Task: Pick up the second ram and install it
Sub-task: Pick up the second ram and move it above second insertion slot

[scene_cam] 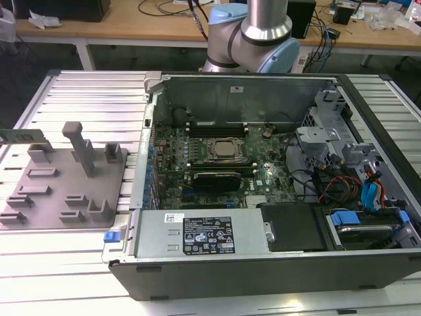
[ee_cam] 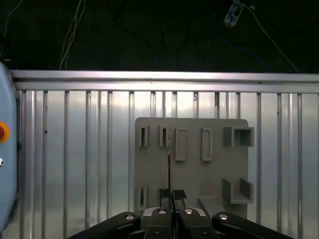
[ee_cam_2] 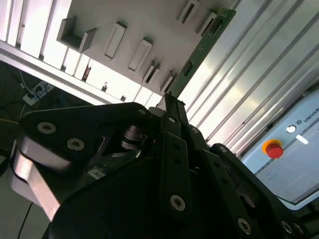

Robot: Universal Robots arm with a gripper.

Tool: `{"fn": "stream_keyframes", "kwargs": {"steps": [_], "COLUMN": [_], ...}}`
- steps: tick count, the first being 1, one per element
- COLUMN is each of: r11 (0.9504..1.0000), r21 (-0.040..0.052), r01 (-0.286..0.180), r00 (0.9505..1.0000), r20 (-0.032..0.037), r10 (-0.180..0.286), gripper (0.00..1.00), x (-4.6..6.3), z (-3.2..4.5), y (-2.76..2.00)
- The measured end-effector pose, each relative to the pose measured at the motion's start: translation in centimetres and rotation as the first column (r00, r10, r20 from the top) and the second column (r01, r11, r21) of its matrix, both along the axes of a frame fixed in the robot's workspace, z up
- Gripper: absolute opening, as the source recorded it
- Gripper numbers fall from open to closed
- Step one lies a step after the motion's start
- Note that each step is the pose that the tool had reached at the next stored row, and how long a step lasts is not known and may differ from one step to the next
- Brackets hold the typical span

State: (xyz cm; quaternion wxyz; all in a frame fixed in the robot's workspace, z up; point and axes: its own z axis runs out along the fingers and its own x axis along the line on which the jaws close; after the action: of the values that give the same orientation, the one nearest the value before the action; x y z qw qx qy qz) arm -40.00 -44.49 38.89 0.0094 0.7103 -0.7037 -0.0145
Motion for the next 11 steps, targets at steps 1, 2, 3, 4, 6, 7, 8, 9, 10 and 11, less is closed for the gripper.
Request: {"fn": "stream_keyframes", "kwargs": {"steps": [1, 2, 3, 4, 6, 7, 8, 9, 10, 11], "r11": [1.0, 1.0, 1.0, 1.0, 1.0, 1.0, 1.0, 1.0, 1.0, 1.0], "r21": [0.0, 0.0001, 0.0001, 0.0, 0.0001, 0.0001, 0.0, 0.0001, 0.0001, 0.0001], "r01": [0.0, 0.0, 0.0, 0.0, 0.0, 0.0, 0.0, 0.0, 0.0, 0.0], "r00": [1.0, 1.0, 1.0, 1.0, 1.0, 1.0, 1.0, 1.0, 1.0, 1.0], "r20": [0.0, 0.0001, 0.0001, 0.0001, 0.0002, 0.0001, 0.0001, 0.0002, 0.0003, 0.0003], "r10": [0.0, 0.0, 0.0, 0.0, 0.0, 0.0, 0.0, 0.0, 0.0, 0.0], "gripper": [0.09, 0.09, 0.09, 0.09, 0.09, 0.09, 0.09, 0.09, 0.09, 0.09], "x": [0.0, 0.0, 0.0, 0.0, 0.0, 0.0, 0.0, 0.0, 0.0, 0.0], "z": [0.25, 0.58, 0.77, 1.0, 1.65, 2.02, 2.38, 2.8, 3.23, 3.68], "y": [0.0, 0.0, 0.0, 0.0, 0.0, 0.0, 0.0, 0.01, 0.01, 0.02]}}
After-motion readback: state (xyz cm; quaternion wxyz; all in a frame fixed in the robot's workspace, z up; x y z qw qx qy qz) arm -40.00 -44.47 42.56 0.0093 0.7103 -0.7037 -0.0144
